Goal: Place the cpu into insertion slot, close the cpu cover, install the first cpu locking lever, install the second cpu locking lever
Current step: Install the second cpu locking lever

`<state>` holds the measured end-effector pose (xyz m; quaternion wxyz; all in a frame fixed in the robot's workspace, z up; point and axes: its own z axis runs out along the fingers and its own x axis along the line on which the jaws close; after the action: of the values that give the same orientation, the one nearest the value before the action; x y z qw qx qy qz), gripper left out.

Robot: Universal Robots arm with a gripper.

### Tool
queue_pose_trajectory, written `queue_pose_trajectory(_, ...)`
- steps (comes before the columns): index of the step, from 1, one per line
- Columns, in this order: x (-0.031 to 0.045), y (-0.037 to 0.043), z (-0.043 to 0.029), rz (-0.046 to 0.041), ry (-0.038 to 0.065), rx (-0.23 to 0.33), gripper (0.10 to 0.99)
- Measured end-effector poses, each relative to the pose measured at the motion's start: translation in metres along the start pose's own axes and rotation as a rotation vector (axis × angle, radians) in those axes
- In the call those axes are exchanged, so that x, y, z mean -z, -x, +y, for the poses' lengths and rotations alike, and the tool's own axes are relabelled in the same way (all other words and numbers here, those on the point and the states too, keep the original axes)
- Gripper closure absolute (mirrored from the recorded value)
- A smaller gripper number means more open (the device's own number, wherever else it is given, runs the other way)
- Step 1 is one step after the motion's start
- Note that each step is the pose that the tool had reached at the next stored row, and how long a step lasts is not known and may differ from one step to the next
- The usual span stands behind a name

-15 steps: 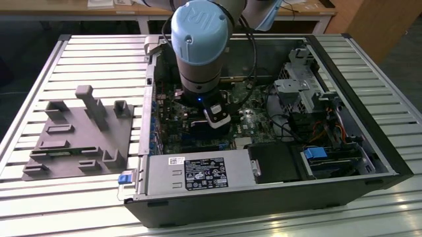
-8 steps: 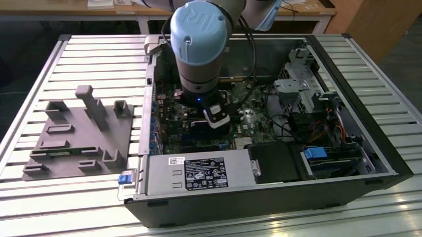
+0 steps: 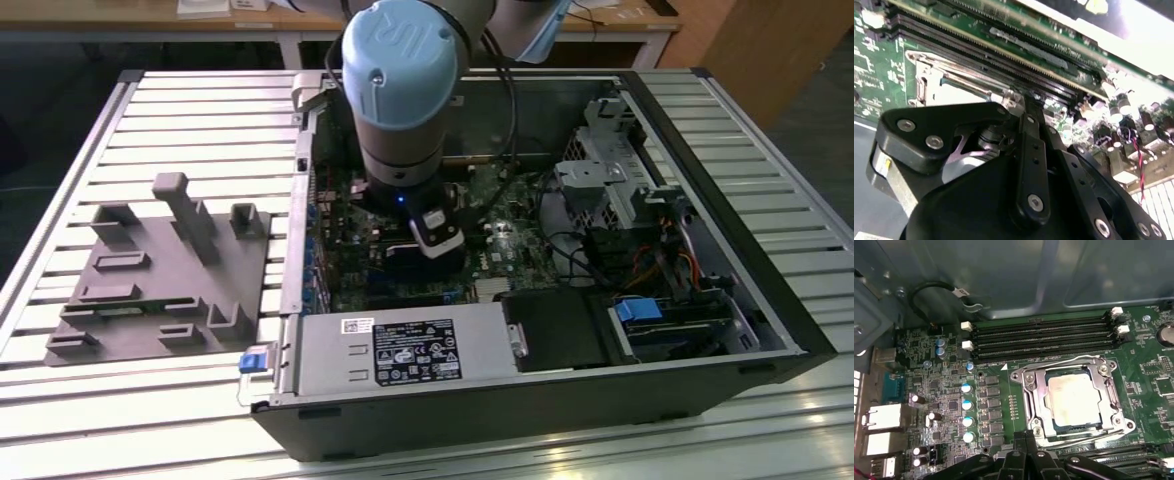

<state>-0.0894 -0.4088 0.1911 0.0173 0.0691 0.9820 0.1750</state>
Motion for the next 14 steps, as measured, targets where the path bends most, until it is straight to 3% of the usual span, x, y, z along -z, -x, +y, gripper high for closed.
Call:
queue_pose_trajectory(4,0.007,0.0001,0.0026,-0.0004,0.0,0.0,0.984)
queue_pose_trajectory(14,0.0343,0.0003,0.0128,-0.0071,-0.002,0.003,0.984)
